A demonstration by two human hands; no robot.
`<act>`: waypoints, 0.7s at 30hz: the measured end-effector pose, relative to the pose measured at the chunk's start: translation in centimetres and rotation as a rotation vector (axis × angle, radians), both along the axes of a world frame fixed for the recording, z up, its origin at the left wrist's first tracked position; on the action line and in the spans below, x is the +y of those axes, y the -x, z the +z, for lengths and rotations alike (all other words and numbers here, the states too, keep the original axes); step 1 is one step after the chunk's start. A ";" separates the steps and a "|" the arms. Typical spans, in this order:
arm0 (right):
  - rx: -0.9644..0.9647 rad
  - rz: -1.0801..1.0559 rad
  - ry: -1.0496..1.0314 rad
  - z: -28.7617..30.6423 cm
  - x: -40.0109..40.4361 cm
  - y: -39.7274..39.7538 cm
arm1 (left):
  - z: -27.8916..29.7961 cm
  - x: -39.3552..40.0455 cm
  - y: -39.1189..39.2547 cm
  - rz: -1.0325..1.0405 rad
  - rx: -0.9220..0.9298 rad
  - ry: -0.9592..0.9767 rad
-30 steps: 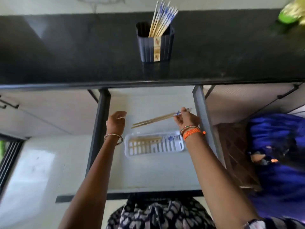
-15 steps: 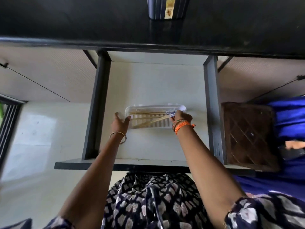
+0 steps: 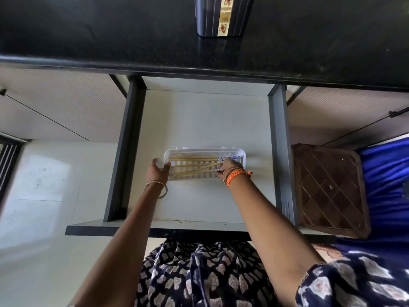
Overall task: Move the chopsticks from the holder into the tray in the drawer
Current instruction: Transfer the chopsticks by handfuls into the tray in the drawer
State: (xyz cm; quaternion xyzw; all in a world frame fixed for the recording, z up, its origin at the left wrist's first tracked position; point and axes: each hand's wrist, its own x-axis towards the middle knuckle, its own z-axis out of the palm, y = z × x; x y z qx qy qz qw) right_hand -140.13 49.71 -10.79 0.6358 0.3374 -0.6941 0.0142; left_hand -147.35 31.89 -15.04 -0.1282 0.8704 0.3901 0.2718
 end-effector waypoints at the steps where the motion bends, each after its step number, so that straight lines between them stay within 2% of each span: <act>1: -0.023 0.004 -0.040 -0.2 -0.1 0.0 | -0.1 0.0 0.0 0.018 -0.015 -0.020; 2: -0.038 0.009 -0.099 -0.5 -0.1 -0.1 | -0.2 0.0 0.1 0.038 -0.032 -0.041; 8: -0.109 0.346 -0.316 -0.2 0.3 -1.1 | -0.1 -0.1 -0.1 0.083 -0.066 -0.053; 9: -0.137 0.478 -0.437 0.1 0.5 -1.2 | 0.1 -0.1 -0.1 0.090 -0.067 -0.056; 11: -0.264 0.918 -0.863 0.7 0.8 -1.5 | 0.3 0.0 -0.2 0.086 -0.057 -0.049; 13: -0.212 1.336 -1.260 0.8 1.2 -1.4 | 0.6 0.1 -0.4 0.074 -0.028 -0.013; 15: -0.121 1.719 -1.385 0.9 1.7 -0.5 | 0.9 0.2 -0.6 0.085 -0.004 0.020; 17: -0.184 1.980 -1.432 0.8 1.9 0.6 | 1.0 0.0 -0.5 0.096 -0.016 0.028; 21: -0.288 2.104 -1.513 0.3 1.5 1.6 | 0.6 -0.4 -0.1 0.070 -0.115 -0.041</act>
